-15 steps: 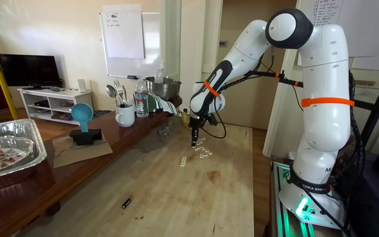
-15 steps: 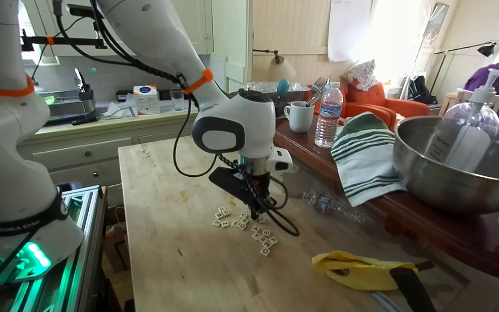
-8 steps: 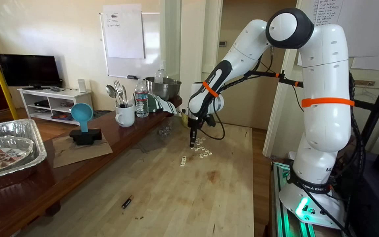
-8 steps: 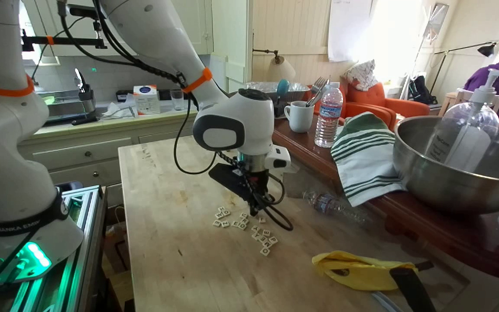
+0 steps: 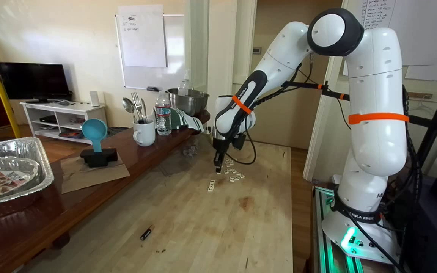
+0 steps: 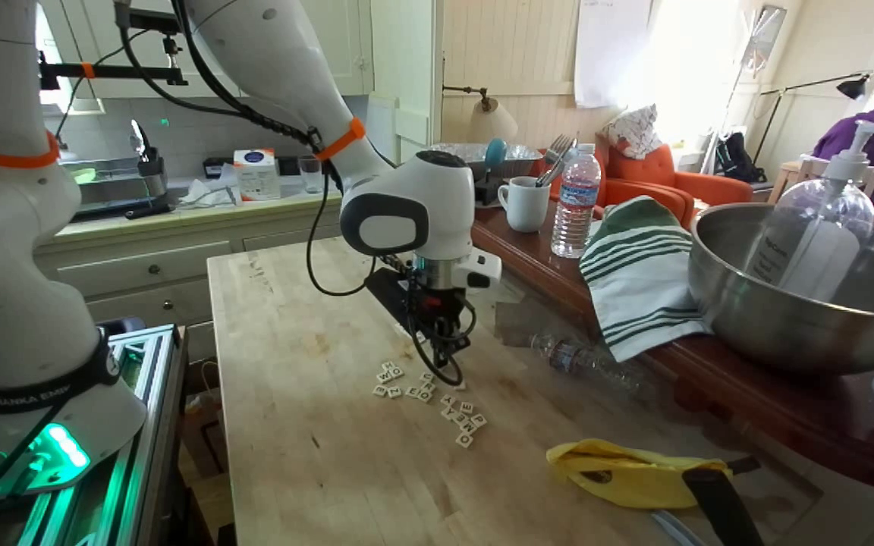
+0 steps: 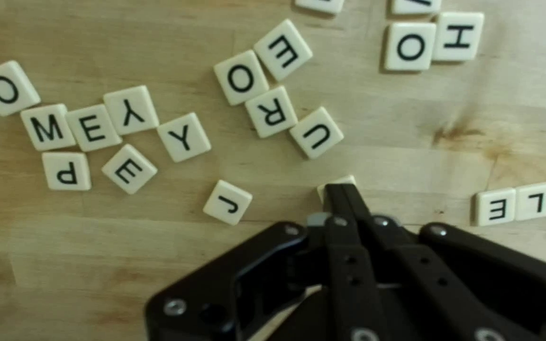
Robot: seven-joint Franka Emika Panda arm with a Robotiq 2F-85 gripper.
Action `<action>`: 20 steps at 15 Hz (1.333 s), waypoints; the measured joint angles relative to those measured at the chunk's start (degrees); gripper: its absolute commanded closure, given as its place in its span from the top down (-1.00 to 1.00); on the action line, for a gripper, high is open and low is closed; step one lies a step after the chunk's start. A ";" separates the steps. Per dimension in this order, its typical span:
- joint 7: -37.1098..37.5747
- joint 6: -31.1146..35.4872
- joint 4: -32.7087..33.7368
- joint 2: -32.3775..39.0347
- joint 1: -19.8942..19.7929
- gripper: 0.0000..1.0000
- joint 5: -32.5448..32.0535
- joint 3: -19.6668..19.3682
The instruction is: Move the objects on the table
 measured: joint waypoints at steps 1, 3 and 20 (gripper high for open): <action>2.03 -0.41 0.05 -0.04 0.34 -1.00 -0.01 0.00; 5.71 -1.95 0.32 -0.11 0.96 -1.00 -0.01 0.00; 12.93 -4.59 0.58 -0.33 3.14 -1.00 3.17 1.31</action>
